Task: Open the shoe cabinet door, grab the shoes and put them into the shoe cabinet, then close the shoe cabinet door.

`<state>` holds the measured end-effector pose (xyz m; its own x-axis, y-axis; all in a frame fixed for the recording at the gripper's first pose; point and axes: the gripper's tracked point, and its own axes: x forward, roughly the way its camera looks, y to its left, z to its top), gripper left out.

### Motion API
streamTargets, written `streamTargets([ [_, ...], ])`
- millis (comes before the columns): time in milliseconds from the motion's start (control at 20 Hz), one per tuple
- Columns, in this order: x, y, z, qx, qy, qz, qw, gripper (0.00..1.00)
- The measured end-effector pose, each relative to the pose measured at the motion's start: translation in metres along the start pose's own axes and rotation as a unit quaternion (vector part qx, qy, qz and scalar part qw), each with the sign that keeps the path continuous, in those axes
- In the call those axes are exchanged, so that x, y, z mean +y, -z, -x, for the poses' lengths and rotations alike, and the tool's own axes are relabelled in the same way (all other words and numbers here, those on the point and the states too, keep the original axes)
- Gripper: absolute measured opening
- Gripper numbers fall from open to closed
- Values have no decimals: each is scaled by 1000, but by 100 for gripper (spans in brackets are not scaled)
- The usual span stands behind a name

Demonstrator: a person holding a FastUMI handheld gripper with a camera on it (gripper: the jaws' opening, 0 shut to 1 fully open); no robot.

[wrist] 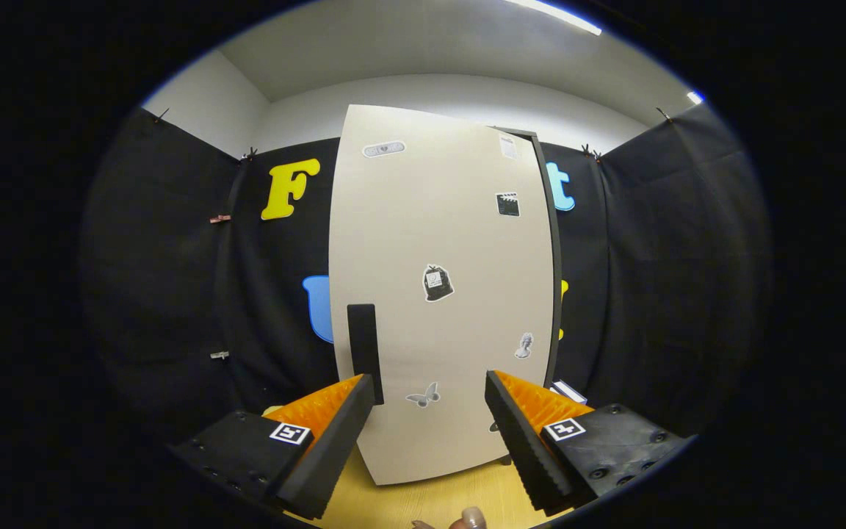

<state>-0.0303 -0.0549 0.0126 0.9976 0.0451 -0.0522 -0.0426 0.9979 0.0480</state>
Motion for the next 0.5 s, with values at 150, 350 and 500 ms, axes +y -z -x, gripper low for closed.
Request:
streamTargets([
  [150,3,-1,4,-3,1,13,1000,99],
  [350,3,-2,7,-2,4,25,1000,98],
  [500,0,-3,8,-4,7,23,1000,98],
])
